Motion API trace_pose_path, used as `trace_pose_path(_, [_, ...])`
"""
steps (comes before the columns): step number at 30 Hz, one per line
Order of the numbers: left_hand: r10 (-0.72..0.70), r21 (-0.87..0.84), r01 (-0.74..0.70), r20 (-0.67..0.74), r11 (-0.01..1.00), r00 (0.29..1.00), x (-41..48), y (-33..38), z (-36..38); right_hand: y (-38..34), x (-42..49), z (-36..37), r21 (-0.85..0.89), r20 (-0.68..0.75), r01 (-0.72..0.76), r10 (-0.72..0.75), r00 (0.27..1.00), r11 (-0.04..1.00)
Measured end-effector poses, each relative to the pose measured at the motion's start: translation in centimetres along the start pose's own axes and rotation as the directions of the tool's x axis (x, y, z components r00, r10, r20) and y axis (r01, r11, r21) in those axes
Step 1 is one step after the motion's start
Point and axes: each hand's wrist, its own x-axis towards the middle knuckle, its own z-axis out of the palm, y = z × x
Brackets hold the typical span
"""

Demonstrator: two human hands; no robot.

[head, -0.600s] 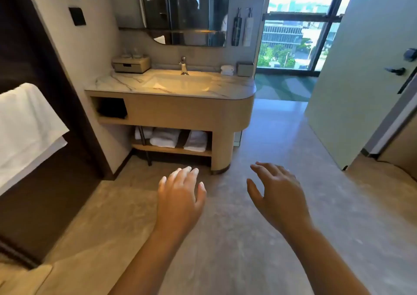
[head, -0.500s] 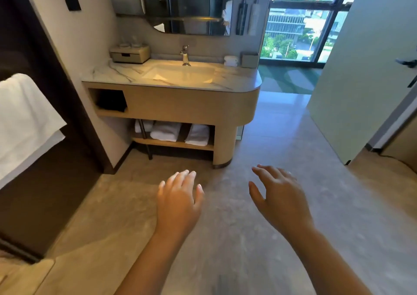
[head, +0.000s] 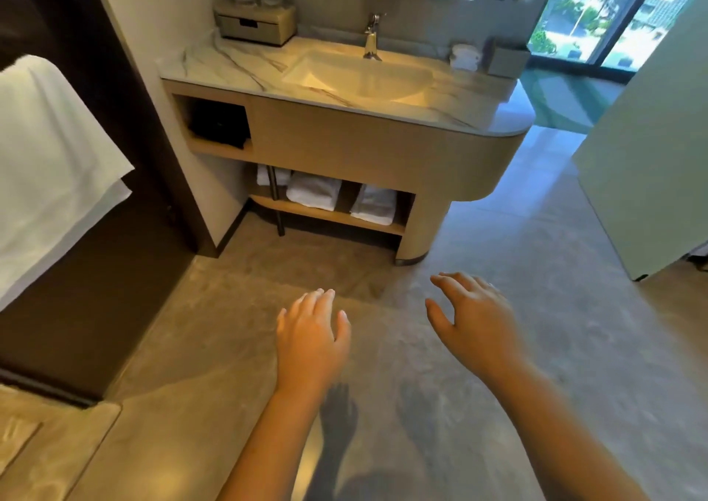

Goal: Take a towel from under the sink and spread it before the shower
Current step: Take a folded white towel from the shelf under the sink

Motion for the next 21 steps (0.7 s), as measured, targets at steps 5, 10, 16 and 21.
trace_pose_path(5, [-0.035,-0.032,0.035,0.001,0.999,0.999,2.8,-2.3,0.8,-1.4,4.3,2.1,-0.004,0.058,0.016,-0.016,0.998,1.000])
trace_pose_path(10, [-0.084,-0.029,0.084,0.006,0.996,0.996,7.8,-3.8,2.4,-1.3,9.5,4.6,0.021,0.118,0.001,-0.004,0.993,1.000])
trace_pose_path(16, [-0.061,0.030,0.060,0.048,0.998,0.997,17.0,-3.5,4.3,0.6,18.9,7.2,0.110,0.051,0.025,-0.031,0.998,0.994])
trace_pose_path(21, [-0.045,0.070,0.041,0.056,0.997,0.997,25.6,-1.4,5.8,2.5,27.2,8.6,0.114,0.042,0.071,-0.076,0.996,0.991])
